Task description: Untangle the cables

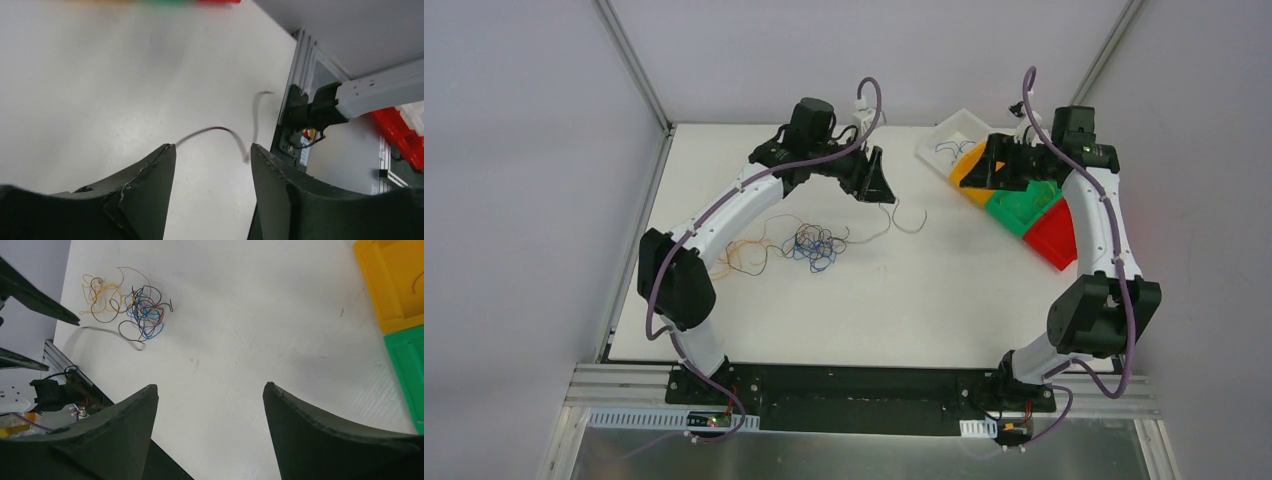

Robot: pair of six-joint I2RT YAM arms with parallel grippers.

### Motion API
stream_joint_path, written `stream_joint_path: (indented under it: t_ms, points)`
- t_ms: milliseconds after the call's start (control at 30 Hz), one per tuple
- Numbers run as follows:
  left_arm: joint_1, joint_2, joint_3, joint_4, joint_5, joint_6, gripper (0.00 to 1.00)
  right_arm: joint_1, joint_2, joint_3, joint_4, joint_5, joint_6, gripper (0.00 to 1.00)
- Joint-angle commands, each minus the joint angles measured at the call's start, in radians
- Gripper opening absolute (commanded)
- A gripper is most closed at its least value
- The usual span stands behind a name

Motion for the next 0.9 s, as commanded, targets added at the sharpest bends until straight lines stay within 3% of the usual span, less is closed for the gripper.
stream_joint_path:
  t_ms: [0, 167, 333, 600, 867]
  points:
    - [0.046, -0.018, -0.129, -0.235, -0.046, 0.135, 0.62, 0.028, -0.032, -0.051, -0.018, 0.009, -0.017, 0.8]
    - [0.238, -0.154, -0.369, -0.234, -0.072, 0.119, 0.67, 0.115, -0.038, -0.075, -0.015, 0.047, -0.037, 0.78]
    - [0.39, -0.179, -0.493, -0.238, -0.074, 0.089, 0.62, 0.316, 0.011, -0.115, 0.086, 0.091, -0.01, 0.72]
    - [0.439, -0.084, -0.526, -0.243, -0.092, 0.079, 0.6, 0.591, 0.249, -0.053, 0.228, 0.163, 0.067, 0.53]
    - [0.449, -0.028, -0.509, -0.243, -0.101, 0.067, 0.57, 0.729, 0.371, -0.051, 0.339, 0.236, 0.101, 0.42]
